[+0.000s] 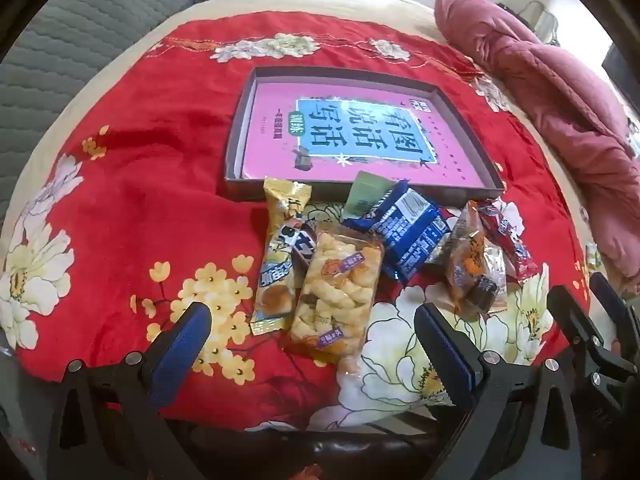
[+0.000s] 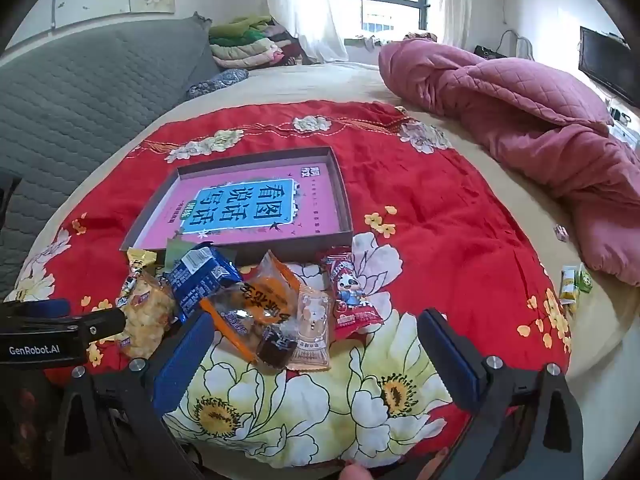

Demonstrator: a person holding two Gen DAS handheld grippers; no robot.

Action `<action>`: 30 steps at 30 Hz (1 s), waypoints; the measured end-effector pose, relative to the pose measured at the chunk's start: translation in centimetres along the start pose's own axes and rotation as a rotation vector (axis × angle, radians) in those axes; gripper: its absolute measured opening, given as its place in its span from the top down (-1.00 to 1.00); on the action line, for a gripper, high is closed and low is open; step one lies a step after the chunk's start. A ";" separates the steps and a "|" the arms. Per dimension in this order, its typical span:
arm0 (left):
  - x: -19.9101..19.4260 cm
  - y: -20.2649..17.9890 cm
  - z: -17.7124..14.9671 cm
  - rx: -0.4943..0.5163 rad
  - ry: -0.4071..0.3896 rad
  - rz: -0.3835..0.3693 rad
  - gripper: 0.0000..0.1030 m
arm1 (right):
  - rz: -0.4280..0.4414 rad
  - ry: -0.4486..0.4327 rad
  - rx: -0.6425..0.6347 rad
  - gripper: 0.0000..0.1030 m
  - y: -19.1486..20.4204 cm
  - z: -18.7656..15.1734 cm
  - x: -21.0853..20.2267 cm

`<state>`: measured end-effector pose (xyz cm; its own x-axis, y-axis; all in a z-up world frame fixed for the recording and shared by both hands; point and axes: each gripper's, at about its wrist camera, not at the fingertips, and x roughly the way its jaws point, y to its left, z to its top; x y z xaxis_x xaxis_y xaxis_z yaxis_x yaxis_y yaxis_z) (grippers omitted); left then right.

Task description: Organize snacks

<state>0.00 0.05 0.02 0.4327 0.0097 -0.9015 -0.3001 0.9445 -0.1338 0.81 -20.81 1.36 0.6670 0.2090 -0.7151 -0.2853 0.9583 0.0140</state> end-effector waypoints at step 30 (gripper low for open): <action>-0.3 -0.4 -0.1 0.029 -0.003 0.014 -0.97 | -0.012 -0.011 -0.014 -0.99 0.2 0.0 -0.2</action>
<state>-0.11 -0.38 0.30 0.4314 0.0240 -0.9018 -0.2816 0.9533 -0.1094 0.65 -20.64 1.49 0.6779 0.1993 -0.7076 -0.2868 0.9580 -0.0049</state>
